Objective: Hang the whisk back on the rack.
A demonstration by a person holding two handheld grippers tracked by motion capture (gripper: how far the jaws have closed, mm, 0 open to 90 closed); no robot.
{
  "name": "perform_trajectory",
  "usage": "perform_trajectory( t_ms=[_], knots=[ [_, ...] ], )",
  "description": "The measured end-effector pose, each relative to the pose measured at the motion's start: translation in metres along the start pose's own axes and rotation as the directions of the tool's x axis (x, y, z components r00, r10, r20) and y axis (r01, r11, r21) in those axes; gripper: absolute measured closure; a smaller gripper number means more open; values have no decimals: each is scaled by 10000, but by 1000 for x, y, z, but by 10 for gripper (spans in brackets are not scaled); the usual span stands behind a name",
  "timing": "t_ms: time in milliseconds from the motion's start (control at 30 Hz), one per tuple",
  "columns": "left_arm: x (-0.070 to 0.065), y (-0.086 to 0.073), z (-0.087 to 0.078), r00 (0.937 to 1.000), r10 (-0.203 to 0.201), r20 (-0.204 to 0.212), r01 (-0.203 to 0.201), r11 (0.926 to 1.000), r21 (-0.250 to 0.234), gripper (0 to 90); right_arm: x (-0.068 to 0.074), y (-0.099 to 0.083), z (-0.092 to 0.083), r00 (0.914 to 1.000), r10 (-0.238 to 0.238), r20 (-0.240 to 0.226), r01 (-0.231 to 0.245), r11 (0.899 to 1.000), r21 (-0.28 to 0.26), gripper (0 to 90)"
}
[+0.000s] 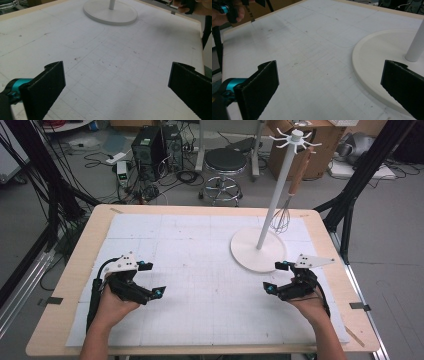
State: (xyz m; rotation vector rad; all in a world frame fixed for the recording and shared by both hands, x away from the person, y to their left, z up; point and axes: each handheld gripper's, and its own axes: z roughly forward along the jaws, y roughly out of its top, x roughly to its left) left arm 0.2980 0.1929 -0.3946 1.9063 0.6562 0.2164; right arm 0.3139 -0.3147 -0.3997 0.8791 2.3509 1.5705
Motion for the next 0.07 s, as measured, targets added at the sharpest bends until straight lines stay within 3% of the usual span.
perform_trajectory(
  t_ms=[67],
  knots=[
    [1, 0, -1, 10000, 2, -38, -2, 10000, -8, 17, 0, 0, 2, 10000, 4, -38, -4, 10000, 32, 6]
  ],
)
